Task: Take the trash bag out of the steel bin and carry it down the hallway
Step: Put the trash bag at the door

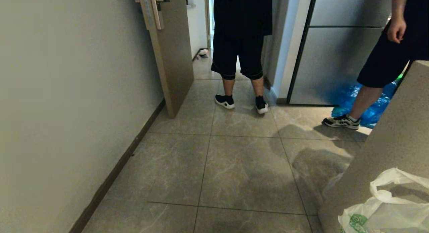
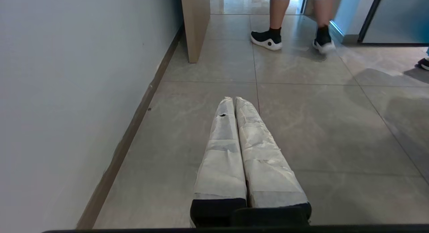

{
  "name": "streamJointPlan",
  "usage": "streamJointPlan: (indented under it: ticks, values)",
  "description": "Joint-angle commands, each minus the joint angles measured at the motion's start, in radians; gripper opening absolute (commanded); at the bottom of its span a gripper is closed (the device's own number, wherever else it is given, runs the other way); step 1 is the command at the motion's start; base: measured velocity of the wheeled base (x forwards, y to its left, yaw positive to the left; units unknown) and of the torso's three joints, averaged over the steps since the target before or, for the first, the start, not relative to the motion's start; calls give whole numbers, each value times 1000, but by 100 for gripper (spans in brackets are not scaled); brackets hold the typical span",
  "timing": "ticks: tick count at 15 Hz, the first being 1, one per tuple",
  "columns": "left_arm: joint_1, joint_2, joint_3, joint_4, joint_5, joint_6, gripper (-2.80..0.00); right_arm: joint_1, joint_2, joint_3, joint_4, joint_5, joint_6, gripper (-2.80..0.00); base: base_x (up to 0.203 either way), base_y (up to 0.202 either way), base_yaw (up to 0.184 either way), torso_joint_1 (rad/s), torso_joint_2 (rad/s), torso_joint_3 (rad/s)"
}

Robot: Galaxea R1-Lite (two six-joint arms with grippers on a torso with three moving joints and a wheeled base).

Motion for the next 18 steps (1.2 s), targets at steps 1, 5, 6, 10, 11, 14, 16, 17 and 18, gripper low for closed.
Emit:
streamJointPlan:
  ticks: [1, 5, 6, 10, 11, 14, 16, 17, 18]
  values:
    - [0, 0, 0, -1, 0, -1, -280, 0, 1, 0, -1, 1, -1, -280, 193, 0, 0, -2, -2, 3]
    - [0, 0, 0, -1, 0, -1, -280, 0, 1, 0, -1, 0, -1, -280, 191, 0, 0, 2, 2, 2]
    - [0, 0, 0, -1, 0, -1, -280, 0, 1, 0, -1, 0, -1, -280, 191, 0, -1, 2, -1, 2]
    - [0, 0, 0, -1, 0, -1, -280, 0, 1, 0, -1, 0, -1, -280, 190, 0, 1, 4, 2, 2]
    - [0, 0, 0, -1, 0, -1, -280, 0, 1, 0, -1, 2, -1, -280, 190, 0, 3, -2, 0, 2]
    - [0, 0, 0, -1, 0, -1, -280, 0, 1, 0, -1, 0, -1, -280, 191, 0, 2, 2, 3, 1]
    - [0, 0, 0, -1, 0, -1, -280, 0, 1, 0, -1, 0, -1, -280, 189, 0, 1, 0, -2, 2]
    - [0, 0, 0, -1, 0, -1, -280, 2, 1, 1, -1, 0, -1, -280, 190, 0, -1, -2, 12, 2]
    - [0, 0, 0, -1, 0, -1, -280, 0, 1, 0, -1, 0, -1, -280, 183, 0, -2, 2, 2, 2]
